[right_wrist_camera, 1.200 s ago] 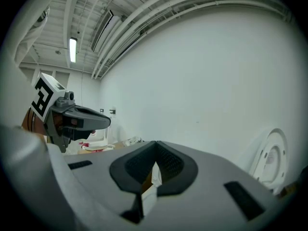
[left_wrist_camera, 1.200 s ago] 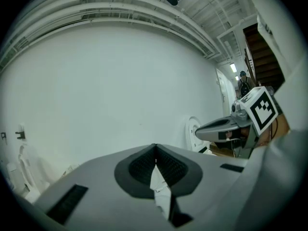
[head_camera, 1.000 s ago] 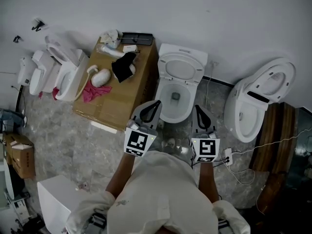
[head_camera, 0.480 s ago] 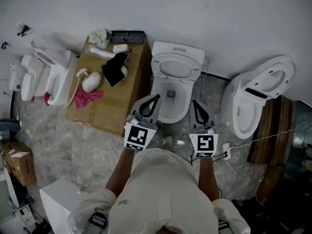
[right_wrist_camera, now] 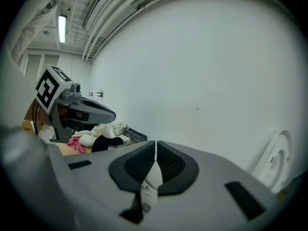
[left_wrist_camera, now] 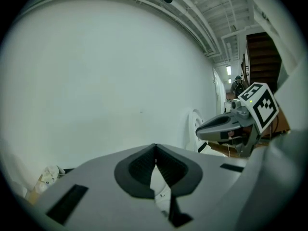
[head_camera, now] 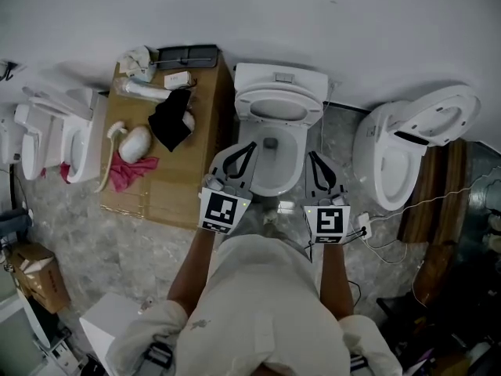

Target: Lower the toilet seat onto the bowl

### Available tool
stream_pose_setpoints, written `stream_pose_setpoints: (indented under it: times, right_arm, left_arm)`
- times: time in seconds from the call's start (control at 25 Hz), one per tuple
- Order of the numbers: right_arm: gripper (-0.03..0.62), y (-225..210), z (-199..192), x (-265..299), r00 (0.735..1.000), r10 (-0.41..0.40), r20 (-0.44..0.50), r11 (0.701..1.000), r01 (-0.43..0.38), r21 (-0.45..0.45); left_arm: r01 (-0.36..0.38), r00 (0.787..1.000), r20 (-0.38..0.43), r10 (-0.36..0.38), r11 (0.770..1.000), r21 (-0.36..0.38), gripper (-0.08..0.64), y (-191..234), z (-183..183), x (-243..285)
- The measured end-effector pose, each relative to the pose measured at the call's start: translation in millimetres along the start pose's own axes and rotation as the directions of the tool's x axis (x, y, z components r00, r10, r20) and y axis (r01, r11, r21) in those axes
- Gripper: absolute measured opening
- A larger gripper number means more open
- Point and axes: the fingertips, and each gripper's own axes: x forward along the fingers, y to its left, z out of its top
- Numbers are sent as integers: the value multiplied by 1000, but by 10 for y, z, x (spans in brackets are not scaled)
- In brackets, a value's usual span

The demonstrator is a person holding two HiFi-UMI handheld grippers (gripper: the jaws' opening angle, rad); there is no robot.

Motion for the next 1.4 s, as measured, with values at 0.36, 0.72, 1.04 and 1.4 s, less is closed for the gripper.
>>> stream_pose_setpoints:
  times: [0.36,0.72,1.04,1.4]
  right_arm:
    - [40,-151,-196,575,997,-35,-70,999,34,-18]
    - [20,-313,-482,999,988,-82,-132,997,81,-10]
    - [48,-424,-677,1362,983,-84,-162,995,75,-60]
    - [81,-550,-925,1686,981,-62,-185,993,43,-106]
  left_arm:
    - [71,996,-62,-72,997,-8,12,349,-291,482]
    - [112,988,-102,-113,994,-9,12,568,-547,867]
    - [129,982,-138,-129,992,-8,14,693,-786,1168]
    - [116,976,-188,-113,993,3,25,779,-1056,1453]
